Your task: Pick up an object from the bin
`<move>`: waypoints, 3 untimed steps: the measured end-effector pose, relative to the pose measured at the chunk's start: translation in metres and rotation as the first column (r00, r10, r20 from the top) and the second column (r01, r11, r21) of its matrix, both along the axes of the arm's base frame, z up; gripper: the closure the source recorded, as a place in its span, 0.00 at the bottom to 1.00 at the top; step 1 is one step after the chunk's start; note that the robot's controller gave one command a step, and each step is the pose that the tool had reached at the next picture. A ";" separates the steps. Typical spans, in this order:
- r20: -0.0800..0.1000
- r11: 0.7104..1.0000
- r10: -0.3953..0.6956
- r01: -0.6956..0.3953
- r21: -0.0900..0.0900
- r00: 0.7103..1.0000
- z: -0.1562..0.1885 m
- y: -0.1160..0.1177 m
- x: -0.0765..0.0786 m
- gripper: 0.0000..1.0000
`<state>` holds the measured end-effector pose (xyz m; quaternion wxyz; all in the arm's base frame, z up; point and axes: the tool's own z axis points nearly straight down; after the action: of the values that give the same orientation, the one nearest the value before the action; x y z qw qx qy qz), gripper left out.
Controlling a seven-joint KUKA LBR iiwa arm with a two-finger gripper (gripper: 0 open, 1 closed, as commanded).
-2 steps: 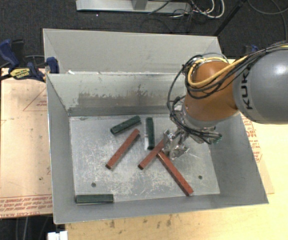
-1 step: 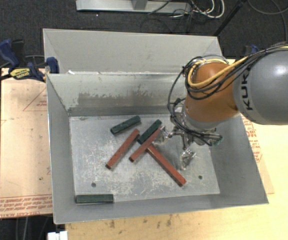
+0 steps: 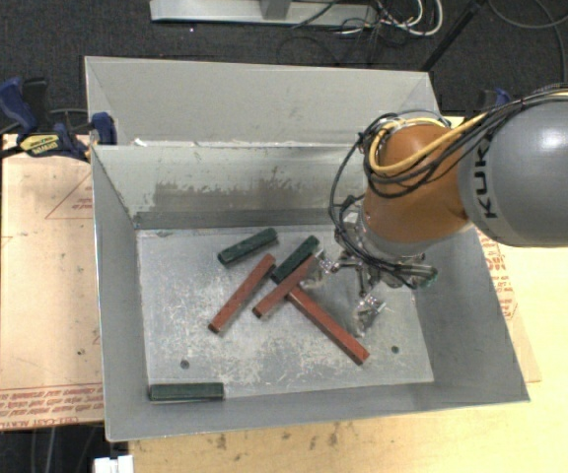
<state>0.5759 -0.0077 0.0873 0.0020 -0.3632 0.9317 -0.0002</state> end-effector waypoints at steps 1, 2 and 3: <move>-0.002 0.999 -0.040 0.040 0.000 0.999 0.000 0.024 0.009 0.00; -0.003 0.999 0.035 -0.035 0.001 0.999 0.000 0.038 0.004 0.00; 0.009 0.948 -0.317 0.317 0.010 0.948 -0.004 0.075 0.054 1.00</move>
Offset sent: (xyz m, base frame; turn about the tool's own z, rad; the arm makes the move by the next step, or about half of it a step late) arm -0.0015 0.0405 -0.0004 -0.0754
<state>0.6298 0.0672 0.0829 0.0085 -0.2089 0.9779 0.0016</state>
